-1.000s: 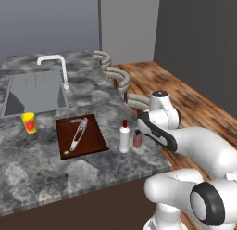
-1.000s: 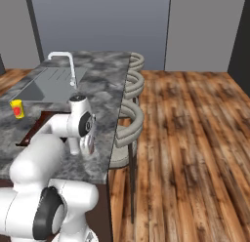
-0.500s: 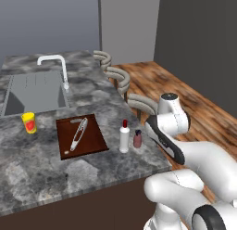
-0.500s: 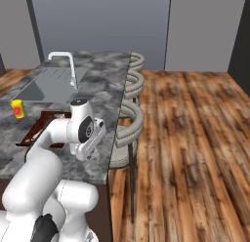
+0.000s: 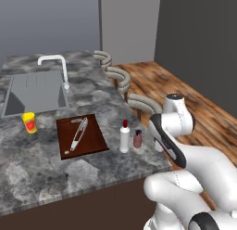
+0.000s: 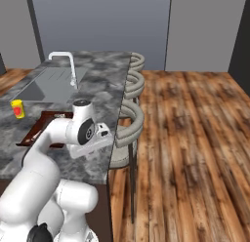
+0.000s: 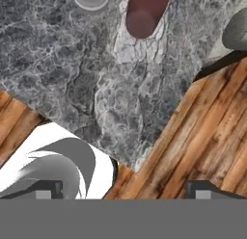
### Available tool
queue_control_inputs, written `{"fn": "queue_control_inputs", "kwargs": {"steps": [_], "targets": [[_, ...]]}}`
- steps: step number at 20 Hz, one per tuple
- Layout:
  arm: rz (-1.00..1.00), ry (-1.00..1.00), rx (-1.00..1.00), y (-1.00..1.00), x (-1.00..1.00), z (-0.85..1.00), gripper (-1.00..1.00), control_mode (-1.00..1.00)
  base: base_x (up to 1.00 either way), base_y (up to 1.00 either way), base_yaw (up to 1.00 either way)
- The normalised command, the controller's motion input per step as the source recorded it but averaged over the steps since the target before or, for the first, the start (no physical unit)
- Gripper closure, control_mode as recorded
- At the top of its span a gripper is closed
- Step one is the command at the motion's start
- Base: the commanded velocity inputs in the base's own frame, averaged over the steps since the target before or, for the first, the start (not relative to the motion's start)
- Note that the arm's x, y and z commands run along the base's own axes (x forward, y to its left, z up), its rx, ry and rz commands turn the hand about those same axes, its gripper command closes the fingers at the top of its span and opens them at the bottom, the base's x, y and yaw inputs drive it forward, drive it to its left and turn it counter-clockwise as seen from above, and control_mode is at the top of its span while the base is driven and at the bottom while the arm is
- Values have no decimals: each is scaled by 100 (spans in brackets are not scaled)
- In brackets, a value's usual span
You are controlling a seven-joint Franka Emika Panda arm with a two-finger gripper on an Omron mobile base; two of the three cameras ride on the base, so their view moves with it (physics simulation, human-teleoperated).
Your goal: Place the drinks on the dining counter in a tight cluster.
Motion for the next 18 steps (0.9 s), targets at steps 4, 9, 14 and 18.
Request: {"fn": "queue_control_inputs", "kwargs": {"steps": [4, 9, 14, 18], "targets": [[-49, -5, 20, -20, -33, 19, -100, -100, 0, 0, 0], [-26, -27, 15, -4, -88, 27, -100, -100, 0, 0, 0], [-7, -33, 1, 0, -98, 17, -100, -100, 0, 0, 0], [-8, -21, 0, 0, -88, 26, -100, -100, 0, 0, 0]]}}
